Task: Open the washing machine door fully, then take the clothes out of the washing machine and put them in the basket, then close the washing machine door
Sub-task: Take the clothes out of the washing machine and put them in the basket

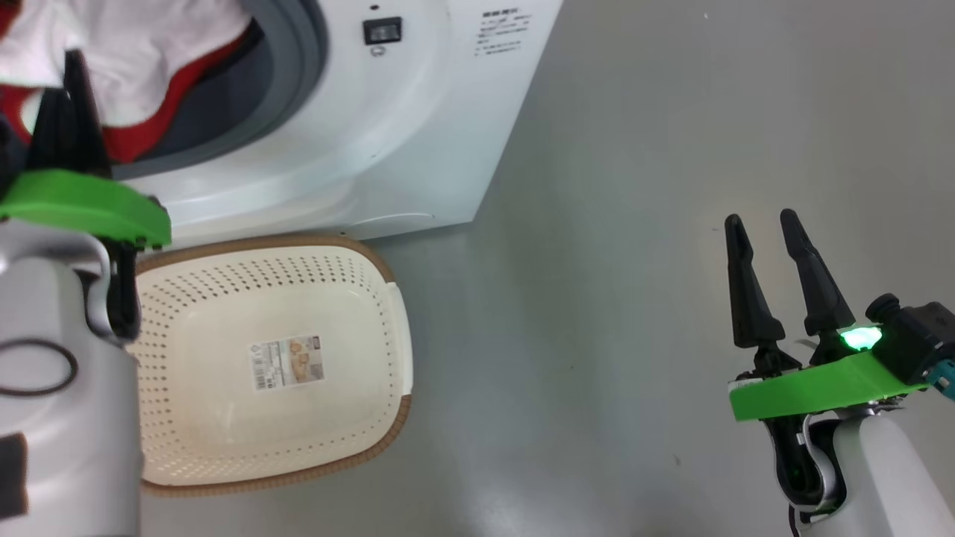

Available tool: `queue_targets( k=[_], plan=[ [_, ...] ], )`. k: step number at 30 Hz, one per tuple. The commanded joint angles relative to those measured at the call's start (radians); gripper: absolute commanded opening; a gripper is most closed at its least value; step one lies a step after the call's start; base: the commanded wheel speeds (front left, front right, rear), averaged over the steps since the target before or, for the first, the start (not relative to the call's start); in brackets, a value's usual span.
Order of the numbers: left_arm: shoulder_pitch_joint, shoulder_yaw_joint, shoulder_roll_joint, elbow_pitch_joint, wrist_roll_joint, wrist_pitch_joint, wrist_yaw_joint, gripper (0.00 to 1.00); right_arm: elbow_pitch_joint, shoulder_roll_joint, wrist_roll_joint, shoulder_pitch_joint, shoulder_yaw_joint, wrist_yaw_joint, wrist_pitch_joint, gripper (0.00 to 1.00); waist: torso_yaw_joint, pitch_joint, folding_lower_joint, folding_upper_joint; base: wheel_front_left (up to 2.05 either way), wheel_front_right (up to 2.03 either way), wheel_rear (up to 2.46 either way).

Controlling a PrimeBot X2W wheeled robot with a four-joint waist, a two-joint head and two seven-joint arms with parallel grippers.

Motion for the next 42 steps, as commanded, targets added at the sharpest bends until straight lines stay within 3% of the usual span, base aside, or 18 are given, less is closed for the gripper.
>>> queue_targets(
  k=[1,11,19,26,42],
  plan=[
    [0.046,0.039,0.021,-0.058,-0.007,-0.005,-0.006,0.0,-0.022,-0.008,-0.021,0.033,0.013,0.008,-0.006,1.0,0.032,-0.032,0.0,0.0,0.0,0.0,0.0],
    [0.252,0.077,-0.063,-0.288,0.049,-0.005,-0.017,0.0,-0.024,-0.024,-0.032,0.071,-0.013,0.008,-0.006,1.0,0.085,-0.087,0.0,0.0,0.0,0.0,0.0],
    [0.376,0.066,-0.088,-0.455,0.037,-0.005,-0.017,0.0,-0.026,-0.031,-0.035,0.085,-0.018,0.008,-0.006,1.0,0.115,-0.105,0.0,0.0,0.0,0.0,0.0],
    [0.48,0.014,-0.089,-0.619,-0.026,-0.005,0.024,0.0,-0.027,-0.032,-0.036,0.094,-0.016,0.008,-0.006,1.0,0.127,-0.117,0.0,0.0,0.0,0.0,0.0],
    [0.588,-0.049,-0.089,-0.996,-0.003,-0.005,0.111,0.0,-0.027,-0.032,-0.034,0.109,-0.014,0.008,-0.006,1.0,0.138,-0.131,0.0,0.0,0.0,0.0,0.0]
  ],
)
